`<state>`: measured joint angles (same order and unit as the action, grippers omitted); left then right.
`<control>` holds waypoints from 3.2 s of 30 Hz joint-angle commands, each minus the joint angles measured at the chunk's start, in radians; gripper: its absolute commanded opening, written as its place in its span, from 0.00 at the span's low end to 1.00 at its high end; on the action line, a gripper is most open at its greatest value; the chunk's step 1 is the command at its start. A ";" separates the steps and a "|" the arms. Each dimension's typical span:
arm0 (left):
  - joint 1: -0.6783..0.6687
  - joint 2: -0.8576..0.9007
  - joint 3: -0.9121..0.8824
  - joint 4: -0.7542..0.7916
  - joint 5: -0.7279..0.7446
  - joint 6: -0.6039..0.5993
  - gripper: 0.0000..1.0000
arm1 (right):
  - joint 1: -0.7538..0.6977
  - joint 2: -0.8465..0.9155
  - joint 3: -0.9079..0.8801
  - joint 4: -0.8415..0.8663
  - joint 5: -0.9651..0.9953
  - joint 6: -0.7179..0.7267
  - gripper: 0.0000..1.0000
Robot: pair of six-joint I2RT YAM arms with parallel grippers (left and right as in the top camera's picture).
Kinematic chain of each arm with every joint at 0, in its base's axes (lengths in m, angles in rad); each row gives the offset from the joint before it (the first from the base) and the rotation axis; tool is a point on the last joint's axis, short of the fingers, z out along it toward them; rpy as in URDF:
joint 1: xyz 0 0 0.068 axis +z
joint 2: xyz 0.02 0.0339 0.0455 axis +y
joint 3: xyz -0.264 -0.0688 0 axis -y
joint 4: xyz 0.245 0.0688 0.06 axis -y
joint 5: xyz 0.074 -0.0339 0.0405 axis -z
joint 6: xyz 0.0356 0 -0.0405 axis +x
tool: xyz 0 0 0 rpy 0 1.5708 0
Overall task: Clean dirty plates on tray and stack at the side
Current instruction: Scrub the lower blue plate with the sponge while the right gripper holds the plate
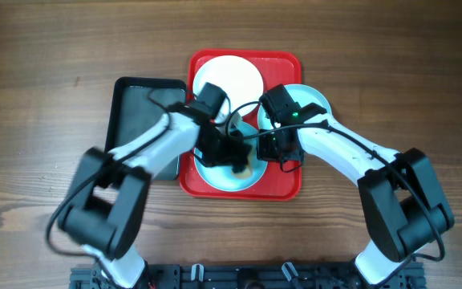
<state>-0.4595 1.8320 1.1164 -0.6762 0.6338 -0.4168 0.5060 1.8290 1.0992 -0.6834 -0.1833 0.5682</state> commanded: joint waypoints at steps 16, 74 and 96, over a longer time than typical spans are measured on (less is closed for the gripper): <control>-0.095 -0.148 -0.005 -0.147 -0.622 -0.182 0.04 | 0.007 0.015 -0.001 0.014 -0.027 0.008 0.04; -0.076 0.047 -0.138 0.121 -0.358 -0.150 0.04 | 0.007 0.015 -0.001 0.011 -0.051 0.007 0.04; -0.074 -0.036 -0.136 0.201 -0.149 -0.108 0.04 | 0.007 0.015 -0.001 0.012 -0.050 0.007 0.05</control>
<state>-0.5320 1.8465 1.0080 -0.4625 0.4679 -0.5686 0.5041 1.8290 1.0992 -0.6842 -0.1818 0.5682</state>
